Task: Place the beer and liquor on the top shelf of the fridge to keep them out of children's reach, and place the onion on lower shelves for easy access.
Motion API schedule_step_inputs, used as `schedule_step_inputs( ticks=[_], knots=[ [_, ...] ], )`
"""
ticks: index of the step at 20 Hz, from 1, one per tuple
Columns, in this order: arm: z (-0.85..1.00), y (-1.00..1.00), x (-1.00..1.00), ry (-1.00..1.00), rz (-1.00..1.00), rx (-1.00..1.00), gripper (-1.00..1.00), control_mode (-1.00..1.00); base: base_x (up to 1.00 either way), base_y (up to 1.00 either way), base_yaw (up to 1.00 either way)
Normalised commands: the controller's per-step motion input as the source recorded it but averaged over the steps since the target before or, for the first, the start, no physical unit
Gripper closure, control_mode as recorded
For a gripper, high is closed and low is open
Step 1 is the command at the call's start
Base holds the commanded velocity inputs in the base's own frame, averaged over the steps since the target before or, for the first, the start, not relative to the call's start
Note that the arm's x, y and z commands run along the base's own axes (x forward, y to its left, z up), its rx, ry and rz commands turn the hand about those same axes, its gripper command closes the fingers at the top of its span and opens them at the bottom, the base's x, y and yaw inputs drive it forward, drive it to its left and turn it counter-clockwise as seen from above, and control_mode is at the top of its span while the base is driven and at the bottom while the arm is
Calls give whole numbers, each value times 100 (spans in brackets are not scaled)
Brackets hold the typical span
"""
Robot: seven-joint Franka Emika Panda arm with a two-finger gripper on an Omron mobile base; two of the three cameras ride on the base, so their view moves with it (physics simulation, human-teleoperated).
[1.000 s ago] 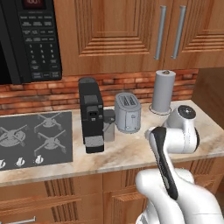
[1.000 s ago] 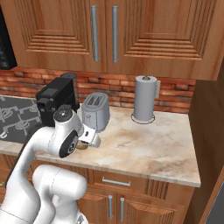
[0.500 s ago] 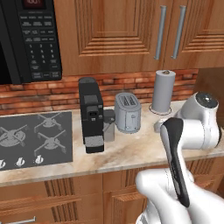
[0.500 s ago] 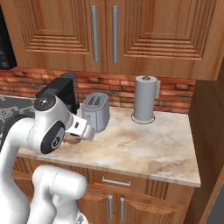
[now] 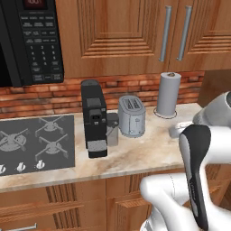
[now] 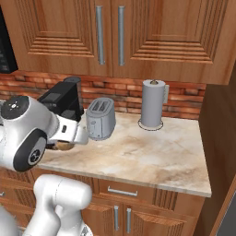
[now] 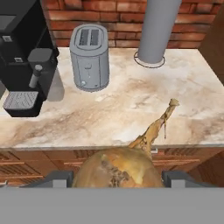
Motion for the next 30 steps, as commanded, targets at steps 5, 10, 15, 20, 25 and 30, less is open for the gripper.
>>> schedule_step_inputs(
  ticks=[5,10,15,20,25,30],
  knots=[
    [32,20,-46,-8,10,-10,100,-100,0,0,0],
    [21,22,-31,0,14,-10,100,-100,0,0,0],
    [12,13,-24,0,12,-7,100,100,-7,1,3],
    [0,0,0,0,0,0,100,100,-38,-3,6],
    [0,0,0,0,0,0,100,100,-31,-26,0],
    [0,0,0,0,0,0,100,100,-29,-55,0]
  ],
)
